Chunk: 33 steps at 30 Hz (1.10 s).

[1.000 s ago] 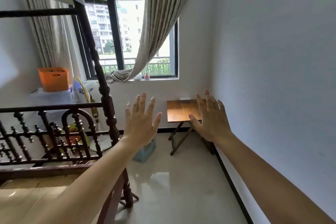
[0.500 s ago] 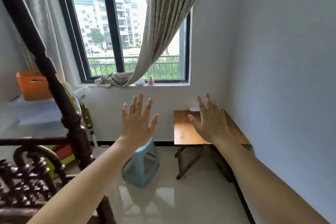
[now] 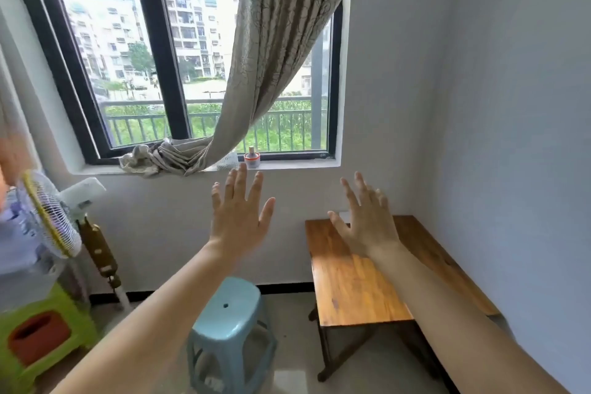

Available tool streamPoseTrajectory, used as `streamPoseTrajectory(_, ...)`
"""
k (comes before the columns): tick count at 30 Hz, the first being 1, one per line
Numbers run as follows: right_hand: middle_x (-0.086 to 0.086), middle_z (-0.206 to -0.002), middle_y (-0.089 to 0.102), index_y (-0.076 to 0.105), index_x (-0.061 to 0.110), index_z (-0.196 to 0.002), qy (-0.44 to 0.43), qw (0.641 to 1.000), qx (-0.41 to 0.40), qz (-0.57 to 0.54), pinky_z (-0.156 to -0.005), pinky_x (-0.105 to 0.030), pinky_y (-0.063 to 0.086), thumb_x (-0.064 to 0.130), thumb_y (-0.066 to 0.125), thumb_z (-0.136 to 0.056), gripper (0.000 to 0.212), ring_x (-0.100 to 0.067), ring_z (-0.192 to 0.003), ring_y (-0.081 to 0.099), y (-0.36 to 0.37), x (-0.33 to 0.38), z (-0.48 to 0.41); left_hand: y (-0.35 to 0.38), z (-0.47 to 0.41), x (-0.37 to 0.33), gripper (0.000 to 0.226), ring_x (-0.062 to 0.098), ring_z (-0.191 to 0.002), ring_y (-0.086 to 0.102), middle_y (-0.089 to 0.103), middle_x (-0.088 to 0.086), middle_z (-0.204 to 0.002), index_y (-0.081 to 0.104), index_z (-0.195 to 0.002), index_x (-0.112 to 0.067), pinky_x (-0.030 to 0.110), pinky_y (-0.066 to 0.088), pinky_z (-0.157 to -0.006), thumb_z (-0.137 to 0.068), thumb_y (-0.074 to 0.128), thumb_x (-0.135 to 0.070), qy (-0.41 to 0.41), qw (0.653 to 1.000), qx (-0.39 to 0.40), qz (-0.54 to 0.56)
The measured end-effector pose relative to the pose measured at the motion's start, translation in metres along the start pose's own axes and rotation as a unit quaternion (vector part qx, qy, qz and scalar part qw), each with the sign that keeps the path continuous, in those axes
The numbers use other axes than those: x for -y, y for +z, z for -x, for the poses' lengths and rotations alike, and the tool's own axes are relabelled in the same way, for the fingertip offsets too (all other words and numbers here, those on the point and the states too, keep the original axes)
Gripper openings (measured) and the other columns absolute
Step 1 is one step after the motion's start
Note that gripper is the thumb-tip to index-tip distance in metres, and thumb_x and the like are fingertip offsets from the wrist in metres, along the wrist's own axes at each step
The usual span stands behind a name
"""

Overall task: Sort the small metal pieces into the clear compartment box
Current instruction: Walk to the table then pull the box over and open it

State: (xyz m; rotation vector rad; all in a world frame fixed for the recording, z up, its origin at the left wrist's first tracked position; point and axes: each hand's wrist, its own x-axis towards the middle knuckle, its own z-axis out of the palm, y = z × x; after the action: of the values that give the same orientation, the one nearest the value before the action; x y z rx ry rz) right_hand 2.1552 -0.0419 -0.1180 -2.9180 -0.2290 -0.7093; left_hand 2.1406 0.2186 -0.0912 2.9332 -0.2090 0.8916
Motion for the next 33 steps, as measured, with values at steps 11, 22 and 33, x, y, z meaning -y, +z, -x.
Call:
streamPoseTrajectory(11,-0.013,-0.167,0.003,0.005,0.026,-0.158,0.087,0.996,0.016,0.027,-0.122,-0.051,0.015,0.062,0.033,-0.097,0.076,-0.033,-0.151,0.017,0.124,-0.095,-0.174,0.181,-0.201,-0.014,0.065,0.032,-0.152,0.008,0.007,0.013,-0.166,0.022,-0.155,-0.02,0.056,0.009,-0.121,-0.1,0.023,-0.054,0.054,0.994,0.062,0.069)
streamPoseTrajectory(22,-0.016,-0.165,0.009,0.013,0.023,-0.158,0.197,0.98,0.024,0.03,-0.12,-0.05,0.019,0.062,0.036,-0.095,0.077,-0.033,-0.147,0.023,0.215,-0.218,-0.346,0.334,-0.419,-0.08,0.064,0.031,-0.152,0.008,0.008,0.011,-0.166,0.021,-0.156,-0.021,0.053,0.01,-0.122,-0.1,0.023,-0.053,0.171,0.978,0.073,0.09)
streamPoseTrajectory(33,-0.016,-0.166,0.004,0.009,0.022,-0.158,0.361,0.923,0.097,0.091,-0.121,-0.05,0.014,0.062,0.029,-0.098,0.076,-0.035,-0.148,0.023,0.322,-0.308,-0.337,0.535,-0.47,-0.162,0.066,0.032,-0.152,0.011,0.011,0.014,-0.165,0.019,-0.156,-0.02,0.052,0.015,-0.121,-0.1,0.02,-0.055,0.257,0.927,0.219,0.162)
